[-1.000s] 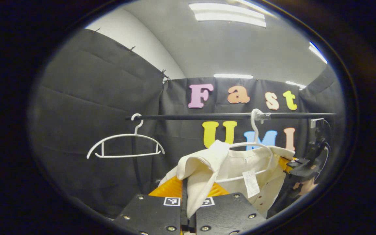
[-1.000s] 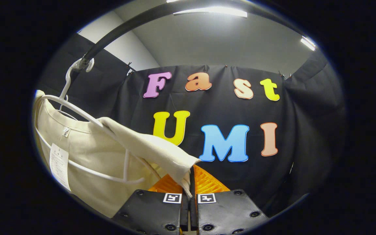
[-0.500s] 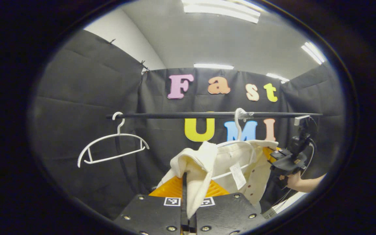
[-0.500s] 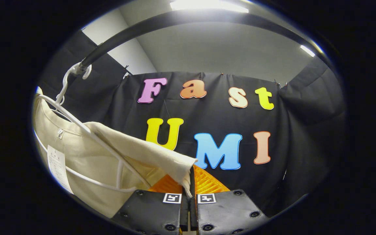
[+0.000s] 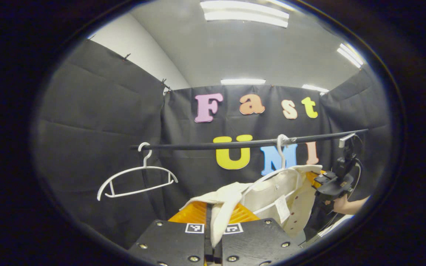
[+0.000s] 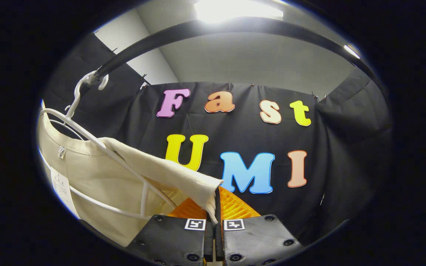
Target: Grasp the clothes on the hanger with both hands and then place them into the laundry hamper below.
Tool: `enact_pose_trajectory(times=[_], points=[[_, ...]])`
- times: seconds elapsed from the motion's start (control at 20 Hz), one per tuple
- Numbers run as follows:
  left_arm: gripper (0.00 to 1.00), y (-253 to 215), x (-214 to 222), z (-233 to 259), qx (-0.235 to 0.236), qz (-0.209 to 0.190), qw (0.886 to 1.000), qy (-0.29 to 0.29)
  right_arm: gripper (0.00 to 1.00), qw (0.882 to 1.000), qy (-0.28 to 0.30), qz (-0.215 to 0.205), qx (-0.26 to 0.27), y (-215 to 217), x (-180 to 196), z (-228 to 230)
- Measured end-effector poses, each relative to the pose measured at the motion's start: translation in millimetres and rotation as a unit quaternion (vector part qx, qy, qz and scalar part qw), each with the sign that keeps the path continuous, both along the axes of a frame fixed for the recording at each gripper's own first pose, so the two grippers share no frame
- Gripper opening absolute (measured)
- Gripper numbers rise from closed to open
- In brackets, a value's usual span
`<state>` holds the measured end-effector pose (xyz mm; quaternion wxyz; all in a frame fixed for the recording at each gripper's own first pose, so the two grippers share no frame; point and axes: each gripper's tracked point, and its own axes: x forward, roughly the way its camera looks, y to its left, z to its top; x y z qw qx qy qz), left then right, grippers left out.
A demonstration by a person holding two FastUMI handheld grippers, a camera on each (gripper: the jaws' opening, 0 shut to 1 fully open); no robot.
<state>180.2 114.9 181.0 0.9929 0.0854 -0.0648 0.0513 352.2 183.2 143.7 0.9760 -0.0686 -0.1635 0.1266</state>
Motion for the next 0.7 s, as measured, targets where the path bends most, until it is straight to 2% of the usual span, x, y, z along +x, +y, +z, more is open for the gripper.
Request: enact_pose_trajectory(times=[0.2,0.45,0.7], points=[[0.02,24.9,15.2,3.0,0.015,0.002,1.000,0.001,0.04,1.000,-0.013,-0.003,-0.014,2.2,9.9,1.3],[0.02,48.4,46.9,5.1,0.037,-0.014,0.999,0.003,0.04,0.998,-0.044,-0.009,-0.041,4.5,23.3,-0.9],[0.02,60.8,87.1,-4.1,0.009,-0.023,1.000,0.008,0.04,0.997,-0.053,-0.010,-0.063,19.0,50.1,-5.7]])
